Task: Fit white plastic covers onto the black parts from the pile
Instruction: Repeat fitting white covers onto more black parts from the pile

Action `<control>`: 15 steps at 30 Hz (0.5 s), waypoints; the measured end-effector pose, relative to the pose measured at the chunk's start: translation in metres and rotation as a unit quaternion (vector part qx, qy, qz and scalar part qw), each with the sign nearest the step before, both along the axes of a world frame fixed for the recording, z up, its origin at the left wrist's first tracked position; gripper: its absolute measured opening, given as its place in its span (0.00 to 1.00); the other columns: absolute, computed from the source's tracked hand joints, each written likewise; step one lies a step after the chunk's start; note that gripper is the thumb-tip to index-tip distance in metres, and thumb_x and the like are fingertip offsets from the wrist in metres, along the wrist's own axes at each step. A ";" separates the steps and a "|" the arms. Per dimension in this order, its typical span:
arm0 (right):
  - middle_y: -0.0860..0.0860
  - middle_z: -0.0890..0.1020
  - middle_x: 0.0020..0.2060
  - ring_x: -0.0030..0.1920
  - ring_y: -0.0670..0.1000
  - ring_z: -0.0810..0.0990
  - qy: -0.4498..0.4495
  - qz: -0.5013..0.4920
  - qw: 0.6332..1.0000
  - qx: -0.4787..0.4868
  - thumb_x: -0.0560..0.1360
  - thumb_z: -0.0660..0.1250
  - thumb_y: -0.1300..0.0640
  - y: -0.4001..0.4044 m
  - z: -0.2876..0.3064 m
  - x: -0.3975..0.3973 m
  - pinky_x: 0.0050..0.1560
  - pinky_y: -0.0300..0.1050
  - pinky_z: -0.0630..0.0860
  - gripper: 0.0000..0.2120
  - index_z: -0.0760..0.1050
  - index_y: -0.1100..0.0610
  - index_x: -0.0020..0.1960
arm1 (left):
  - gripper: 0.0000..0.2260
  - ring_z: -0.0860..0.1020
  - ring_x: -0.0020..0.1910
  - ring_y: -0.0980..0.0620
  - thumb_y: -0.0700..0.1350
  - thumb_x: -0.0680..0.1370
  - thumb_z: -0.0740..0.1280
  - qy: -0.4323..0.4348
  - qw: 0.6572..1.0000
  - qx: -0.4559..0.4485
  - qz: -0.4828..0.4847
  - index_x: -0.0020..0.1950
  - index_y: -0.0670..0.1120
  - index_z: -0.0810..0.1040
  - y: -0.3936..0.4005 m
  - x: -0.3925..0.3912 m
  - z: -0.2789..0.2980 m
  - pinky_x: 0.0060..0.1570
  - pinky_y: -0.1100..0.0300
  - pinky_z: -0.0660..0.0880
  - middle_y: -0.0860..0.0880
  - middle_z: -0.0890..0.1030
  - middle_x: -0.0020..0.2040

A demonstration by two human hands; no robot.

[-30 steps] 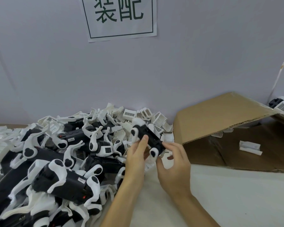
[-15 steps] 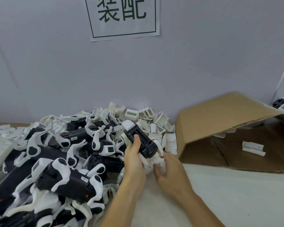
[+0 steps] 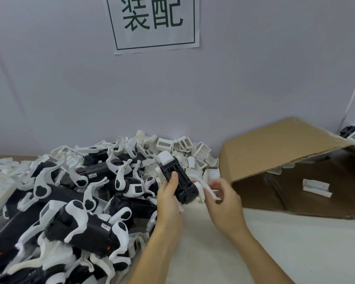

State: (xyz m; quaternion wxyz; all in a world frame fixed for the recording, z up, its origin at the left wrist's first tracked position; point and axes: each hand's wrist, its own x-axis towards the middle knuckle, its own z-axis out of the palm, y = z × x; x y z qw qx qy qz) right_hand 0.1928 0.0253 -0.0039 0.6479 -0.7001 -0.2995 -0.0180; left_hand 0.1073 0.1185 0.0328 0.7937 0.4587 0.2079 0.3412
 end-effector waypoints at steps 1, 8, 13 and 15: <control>0.44 0.82 0.43 0.43 0.42 0.80 0.019 -0.012 1.000 0.019 0.71 0.75 0.45 -0.001 0.006 0.001 0.39 0.31 0.73 0.12 0.75 0.48 0.47 | 0.18 0.81 0.59 0.37 0.50 0.82 0.62 0.001 1.000 0.005 0.000 0.62 0.37 0.79 0.001 0.001 -0.001 0.67 0.40 0.71 0.35 0.83 0.56; 0.44 0.81 0.49 0.48 0.41 0.80 -0.069 0.039 0.991 -0.109 0.73 0.75 0.58 -0.027 0.053 0.018 0.45 0.35 0.76 0.17 0.72 0.45 0.55 | 0.13 0.81 0.57 0.39 0.46 0.79 0.66 0.014 0.997 0.077 -0.012 0.58 0.39 0.80 0.000 0.001 -0.003 0.65 0.42 0.74 0.39 0.85 0.51; 0.40 0.73 0.51 0.53 0.41 0.73 -0.207 0.052 0.925 -0.314 0.71 0.75 0.58 -0.046 0.089 0.016 0.47 0.34 0.68 0.29 0.63 0.38 0.63 | 0.10 0.83 0.56 0.50 0.42 0.80 0.66 0.025 0.990 0.129 -0.041 0.60 0.43 0.80 -0.004 0.005 -0.006 0.53 0.62 0.79 0.47 0.86 0.53; 0.39 0.73 0.50 0.49 0.37 0.74 -0.200 0.087 0.928 -0.303 0.70 0.76 0.56 -0.042 0.092 0.008 0.42 0.30 0.71 0.34 0.61 0.38 0.66 | 0.08 0.84 0.51 0.52 0.40 0.80 0.66 0.027 0.986 0.149 -0.067 0.59 0.42 0.80 -0.004 0.006 -0.010 0.44 0.64 0.80 0.48 0.87 0.50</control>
